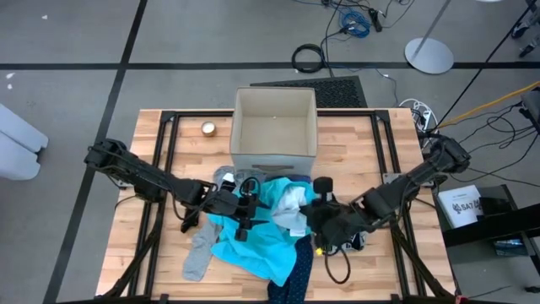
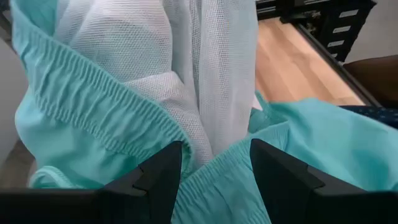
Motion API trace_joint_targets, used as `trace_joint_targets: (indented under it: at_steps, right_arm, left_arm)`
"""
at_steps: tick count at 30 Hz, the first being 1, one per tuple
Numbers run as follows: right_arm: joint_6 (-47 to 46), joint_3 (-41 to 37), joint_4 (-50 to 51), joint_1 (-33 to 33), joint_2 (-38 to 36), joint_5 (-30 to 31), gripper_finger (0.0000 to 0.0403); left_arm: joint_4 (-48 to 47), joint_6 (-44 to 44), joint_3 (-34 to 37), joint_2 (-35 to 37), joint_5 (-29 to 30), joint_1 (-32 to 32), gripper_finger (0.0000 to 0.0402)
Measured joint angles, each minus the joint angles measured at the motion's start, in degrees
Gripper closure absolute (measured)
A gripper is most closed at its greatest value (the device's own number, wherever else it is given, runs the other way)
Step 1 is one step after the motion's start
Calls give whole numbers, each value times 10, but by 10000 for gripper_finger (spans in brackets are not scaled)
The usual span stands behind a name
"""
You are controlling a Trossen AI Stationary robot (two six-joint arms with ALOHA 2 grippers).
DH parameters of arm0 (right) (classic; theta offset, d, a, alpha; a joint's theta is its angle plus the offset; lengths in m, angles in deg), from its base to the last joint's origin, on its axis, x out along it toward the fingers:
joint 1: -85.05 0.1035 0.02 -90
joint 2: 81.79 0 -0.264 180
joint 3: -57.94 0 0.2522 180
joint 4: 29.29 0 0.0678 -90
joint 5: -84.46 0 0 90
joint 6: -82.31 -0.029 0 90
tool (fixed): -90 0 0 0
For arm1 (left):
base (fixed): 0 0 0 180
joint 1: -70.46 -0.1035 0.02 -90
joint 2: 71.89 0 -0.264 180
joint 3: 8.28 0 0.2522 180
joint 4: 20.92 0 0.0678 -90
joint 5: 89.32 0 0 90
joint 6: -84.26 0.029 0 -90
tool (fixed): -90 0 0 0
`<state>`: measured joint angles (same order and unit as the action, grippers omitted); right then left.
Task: Sort clothes
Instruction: Put the blue shorts into the laundry organizer
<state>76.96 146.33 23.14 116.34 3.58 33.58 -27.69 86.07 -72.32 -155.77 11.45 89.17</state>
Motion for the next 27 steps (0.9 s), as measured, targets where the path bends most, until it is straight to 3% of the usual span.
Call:
trace_joint_targets:
  at_steps: [4,13,22,27]
  right_arm:
    - [-39,0,48,2,0,0,403]
    - [-56,0,58,-6,0,1,403]
    - [-44,0,35,-6,0,-5,403]
    - [-29,0,12,-10,0,-32,403]
  left_arm:
    - [-4,0,0,0,12,5,201]
    - [-55,12,0,0,112,5,201]
    - [-65,114,0,0,138,-1,201]
    - [-85,132,0,0,107,-16,201]
